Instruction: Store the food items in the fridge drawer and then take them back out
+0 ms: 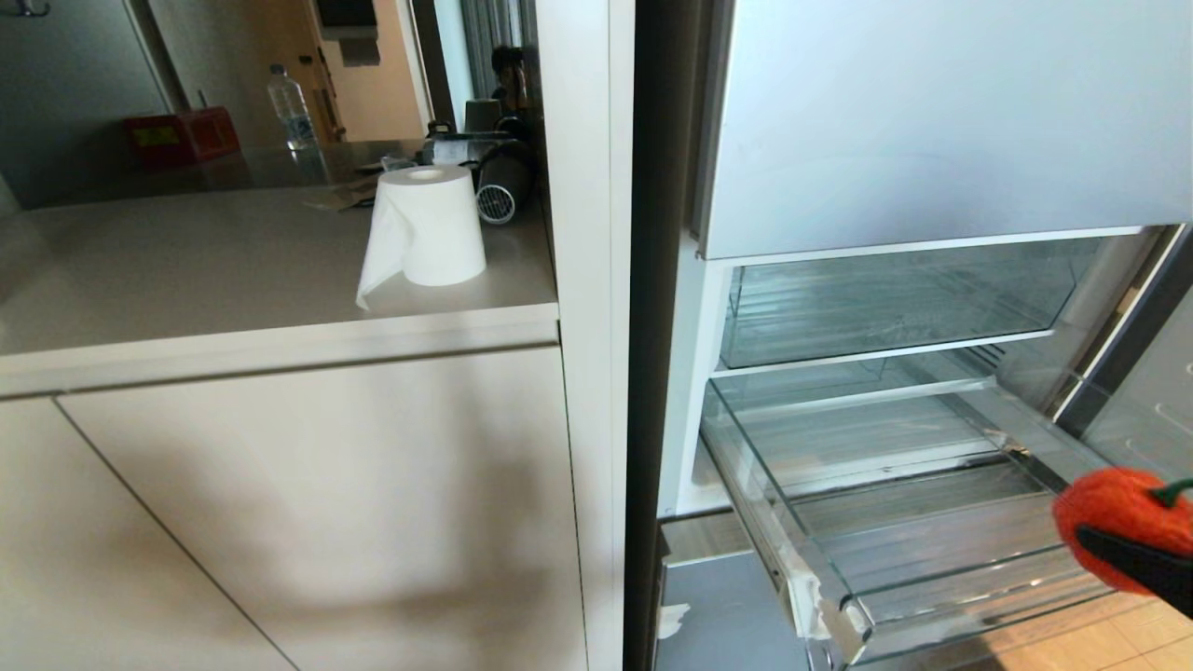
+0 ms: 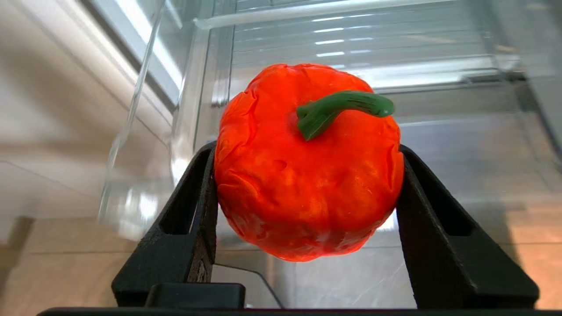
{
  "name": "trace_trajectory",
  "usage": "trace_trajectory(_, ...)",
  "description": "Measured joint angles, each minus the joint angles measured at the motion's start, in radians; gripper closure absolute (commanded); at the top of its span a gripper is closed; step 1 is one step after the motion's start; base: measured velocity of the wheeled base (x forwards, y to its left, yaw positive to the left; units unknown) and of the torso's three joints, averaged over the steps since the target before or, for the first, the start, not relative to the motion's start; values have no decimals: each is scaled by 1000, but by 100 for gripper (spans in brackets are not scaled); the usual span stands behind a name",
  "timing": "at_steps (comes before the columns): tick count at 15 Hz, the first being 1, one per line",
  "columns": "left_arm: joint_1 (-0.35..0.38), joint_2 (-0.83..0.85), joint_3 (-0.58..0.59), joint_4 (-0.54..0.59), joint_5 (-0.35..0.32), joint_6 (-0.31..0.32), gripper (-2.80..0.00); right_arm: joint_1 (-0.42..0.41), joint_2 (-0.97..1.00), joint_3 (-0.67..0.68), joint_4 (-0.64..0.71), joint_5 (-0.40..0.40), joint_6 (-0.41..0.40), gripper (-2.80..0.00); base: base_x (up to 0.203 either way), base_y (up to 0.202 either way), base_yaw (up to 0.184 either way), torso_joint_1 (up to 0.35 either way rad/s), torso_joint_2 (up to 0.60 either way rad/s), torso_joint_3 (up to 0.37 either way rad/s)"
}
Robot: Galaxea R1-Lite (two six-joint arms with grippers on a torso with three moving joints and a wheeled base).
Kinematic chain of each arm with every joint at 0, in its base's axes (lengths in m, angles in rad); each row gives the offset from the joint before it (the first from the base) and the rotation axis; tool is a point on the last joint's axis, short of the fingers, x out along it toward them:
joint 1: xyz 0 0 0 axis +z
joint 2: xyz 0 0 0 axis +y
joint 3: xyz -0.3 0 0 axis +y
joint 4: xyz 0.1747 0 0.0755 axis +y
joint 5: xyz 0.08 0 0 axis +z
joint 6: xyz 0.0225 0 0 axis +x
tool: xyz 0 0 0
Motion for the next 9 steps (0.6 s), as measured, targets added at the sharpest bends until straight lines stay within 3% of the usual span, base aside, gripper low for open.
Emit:
trace_trajectory(6, 0, 0, 0, 0, 0, 0, 0, 10, 509, -106, -304, -6, 33, 0, 0, 0, 0, 0, 0, 0)
trace_trajectory(9, 0, 0, 0, 0, 0, 0, 0, 11, 687, -172, -358, -6, 50, 0, 0, 0, 0, 0, 0, 0)
